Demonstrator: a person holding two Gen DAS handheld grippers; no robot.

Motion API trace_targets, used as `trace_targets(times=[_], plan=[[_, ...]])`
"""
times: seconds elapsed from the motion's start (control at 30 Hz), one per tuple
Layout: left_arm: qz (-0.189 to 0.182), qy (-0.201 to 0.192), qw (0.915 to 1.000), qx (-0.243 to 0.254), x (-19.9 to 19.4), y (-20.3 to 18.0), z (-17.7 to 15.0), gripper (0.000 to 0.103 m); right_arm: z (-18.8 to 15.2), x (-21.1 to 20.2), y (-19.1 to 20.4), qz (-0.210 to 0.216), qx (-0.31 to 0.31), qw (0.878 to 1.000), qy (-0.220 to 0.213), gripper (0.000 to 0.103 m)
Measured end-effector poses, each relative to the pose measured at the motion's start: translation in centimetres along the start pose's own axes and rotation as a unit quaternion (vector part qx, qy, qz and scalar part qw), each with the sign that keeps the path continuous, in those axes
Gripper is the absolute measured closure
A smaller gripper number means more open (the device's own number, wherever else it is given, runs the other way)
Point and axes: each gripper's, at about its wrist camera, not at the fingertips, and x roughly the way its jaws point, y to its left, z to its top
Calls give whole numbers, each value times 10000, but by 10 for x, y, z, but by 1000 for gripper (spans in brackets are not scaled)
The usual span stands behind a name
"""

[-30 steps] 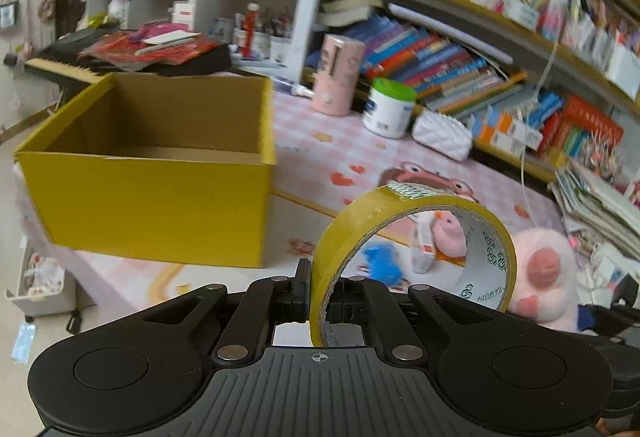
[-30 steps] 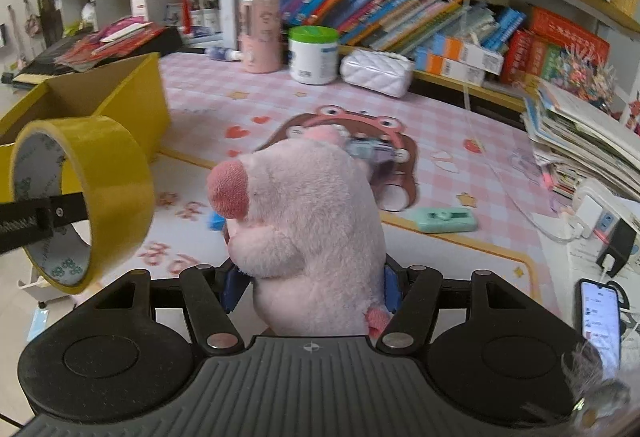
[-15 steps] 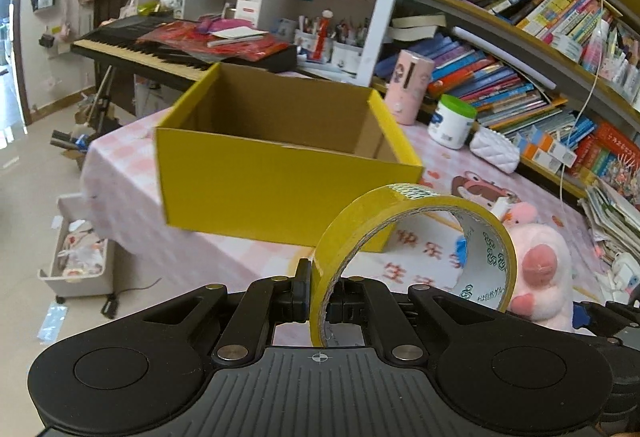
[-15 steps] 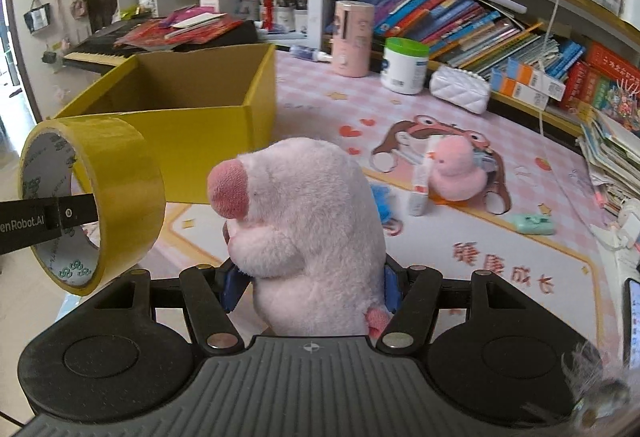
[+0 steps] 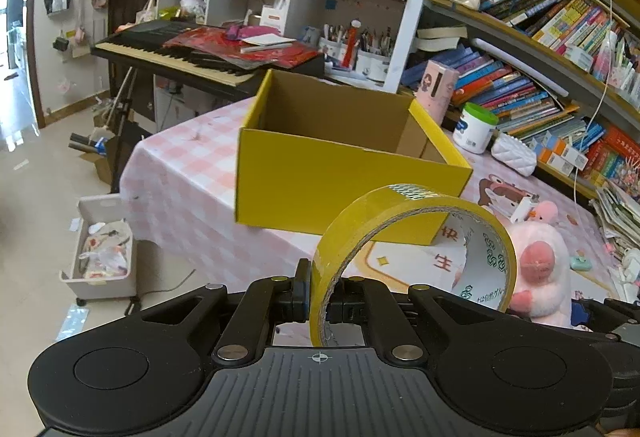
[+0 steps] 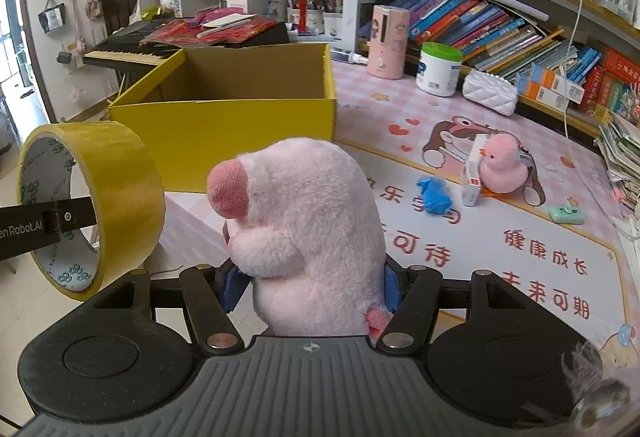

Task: Organize objects
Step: 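Carry the pig and tape roll over the yellow cardboard box with both tools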

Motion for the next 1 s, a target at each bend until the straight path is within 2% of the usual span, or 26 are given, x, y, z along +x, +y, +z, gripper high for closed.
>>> trace_targets(times=[0.3, 1.0], plan=[[30, 19, 10000, -18, -8, 22, -4, 98, -7, -6, 24, 43, -64, 10000, 1, 42], [-114, 41, 9999, 13, -19, 37, -11, 98, -19, -17, 46, 27, -88, 9999, 121, 42]])
